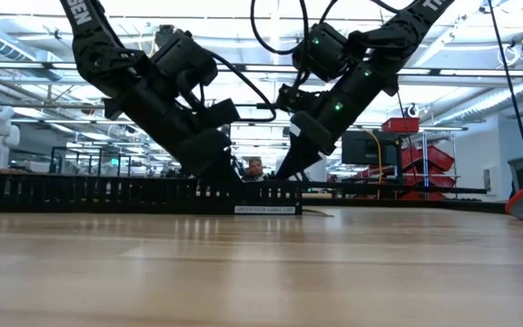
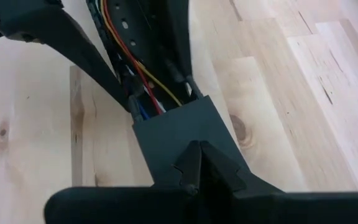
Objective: Ziptie cables
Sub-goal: Close the black cable duct
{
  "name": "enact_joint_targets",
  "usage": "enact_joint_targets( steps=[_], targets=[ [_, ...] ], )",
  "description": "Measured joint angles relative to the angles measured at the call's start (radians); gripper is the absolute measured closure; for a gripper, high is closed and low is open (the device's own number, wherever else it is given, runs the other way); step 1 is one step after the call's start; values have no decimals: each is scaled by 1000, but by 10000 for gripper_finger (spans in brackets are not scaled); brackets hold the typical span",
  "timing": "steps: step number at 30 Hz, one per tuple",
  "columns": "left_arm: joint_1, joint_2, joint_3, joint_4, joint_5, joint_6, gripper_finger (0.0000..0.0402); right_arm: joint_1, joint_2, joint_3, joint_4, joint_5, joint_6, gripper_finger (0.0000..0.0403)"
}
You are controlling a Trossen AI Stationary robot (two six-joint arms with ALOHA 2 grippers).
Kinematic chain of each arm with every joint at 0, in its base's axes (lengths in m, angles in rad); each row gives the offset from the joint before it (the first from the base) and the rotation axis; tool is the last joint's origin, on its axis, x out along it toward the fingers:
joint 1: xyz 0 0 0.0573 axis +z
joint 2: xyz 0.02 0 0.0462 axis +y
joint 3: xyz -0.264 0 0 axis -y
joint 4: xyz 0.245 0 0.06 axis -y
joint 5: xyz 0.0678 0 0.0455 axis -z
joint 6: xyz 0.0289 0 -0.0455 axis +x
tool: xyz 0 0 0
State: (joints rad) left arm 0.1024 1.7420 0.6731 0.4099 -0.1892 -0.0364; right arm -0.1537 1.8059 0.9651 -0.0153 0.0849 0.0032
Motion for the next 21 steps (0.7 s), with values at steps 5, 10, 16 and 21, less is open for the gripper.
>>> enact_joint_targets(
  steps=[5,10,16,21],
  targets=[
    [0,0,0,8,0,-2,225,-1,2,29,-8,-6,-14,403],
    [0,0,0,19,-1,-5,229,-1,15,52,-16,-7,-18,403],
    [0,0,0,27,-2,-7,230,0,90,112,-21,-13,-19,403],
    [0,0,0,19,-6,-8,231,2,123,169,-64,-15,-32,403]
  ],
)
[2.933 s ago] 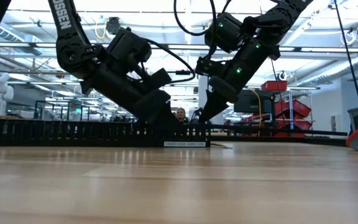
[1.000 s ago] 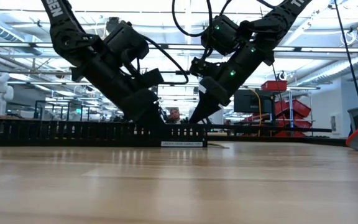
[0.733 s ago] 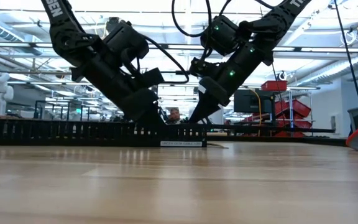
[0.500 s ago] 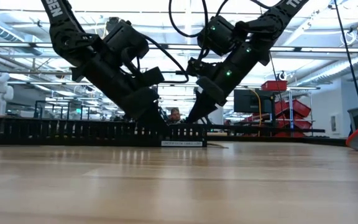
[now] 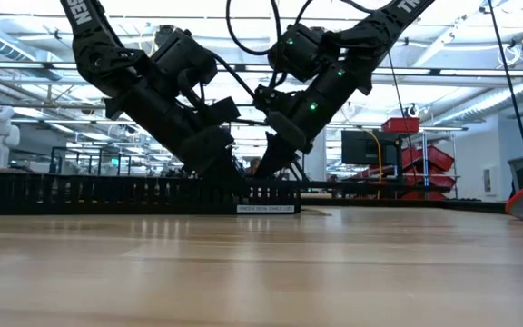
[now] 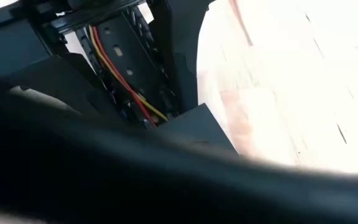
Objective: Ziptie cables
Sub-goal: Close the black cable duct
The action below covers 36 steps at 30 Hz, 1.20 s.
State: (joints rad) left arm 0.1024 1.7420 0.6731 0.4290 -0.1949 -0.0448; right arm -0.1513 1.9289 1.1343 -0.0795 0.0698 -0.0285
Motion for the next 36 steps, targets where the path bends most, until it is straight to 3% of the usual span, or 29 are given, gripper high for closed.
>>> enact_joint_targets(
  steps=[5,12,16,20,25,36],
  targets=[
    [2,-4,1,-16,45,-3,216,1,0,4,-10,2,-1,403],
    [1,-9,4,-39,50,-36,130,2,1,5,-20,3,0,403],
    [0,-34,3,-60,60,-52,101,3,1,5,-17,1,0,403],
    [0,-89,0,-132,55,-61,98,3,2,5,-10,-2,-1,403],
    [0,-149,2,-251,-57,-75,97,3,2,4,-11,-1,-7,403],
    [-14,-182,-11,-386,-74,-52,97,2,2,3,-11,-16,-14,403]
  ],
)
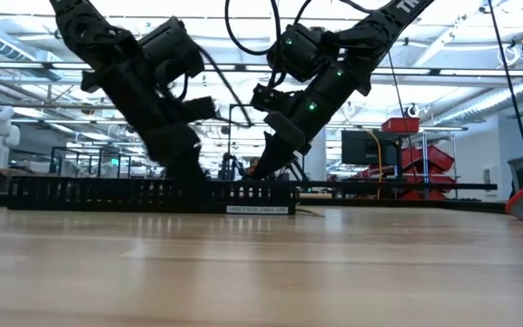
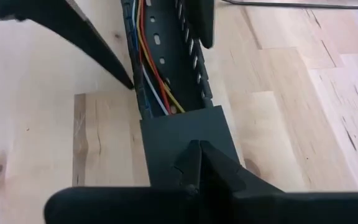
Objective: Ziptie cables
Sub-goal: Close the black cable duct
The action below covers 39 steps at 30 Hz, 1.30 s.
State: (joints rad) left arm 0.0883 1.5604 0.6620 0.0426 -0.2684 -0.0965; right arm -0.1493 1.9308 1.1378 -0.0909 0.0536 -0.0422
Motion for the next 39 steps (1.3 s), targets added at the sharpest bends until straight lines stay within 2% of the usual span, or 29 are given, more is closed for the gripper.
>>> enact_joint_targets(
  steps=[5,10,14,24,33,39],
  targets=[
    [4,1,-15,12,-1,72,97,0,0,0,2,-2,0,403],
    [7,11,-15,112,59,195,97,0,0,0,1,-3,-3,403],
    [32,30,-15,162,100,239,99,0,0,0,-4,-5,-3,403],
    [73,74,-30,166,142,232,121,0,0,1,-16,-8,-3,403],
    [71,74,-32,183,156,181,178,0,-1,1,-21,-6,-14,403],
    [57,75,-34,203,154,151,188,0,-1,0,-8,-29,-15,403]
  ],
)
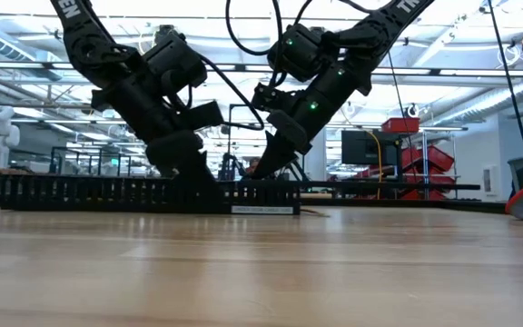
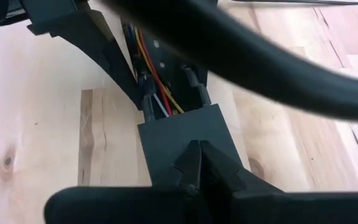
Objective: Ziptie cables
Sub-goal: Close the black cable duct
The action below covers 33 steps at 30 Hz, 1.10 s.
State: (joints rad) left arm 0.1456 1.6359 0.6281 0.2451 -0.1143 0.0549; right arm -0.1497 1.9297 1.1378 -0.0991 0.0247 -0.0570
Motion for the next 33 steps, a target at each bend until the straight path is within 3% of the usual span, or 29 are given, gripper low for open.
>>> enact_joint_targets(
  steps=[17,24,33],
  targets=[
    [-30,56,0,105,-11,-79,189,-15,1,-2,27,-4,37,403],
    [-36,66,2,125,-28,-110,189,-8,1,-2,34,72,137,403],
    [-37,66,4,121,-34,-109,189,-2,-23,-2,35,77,96,403]
  ],
)
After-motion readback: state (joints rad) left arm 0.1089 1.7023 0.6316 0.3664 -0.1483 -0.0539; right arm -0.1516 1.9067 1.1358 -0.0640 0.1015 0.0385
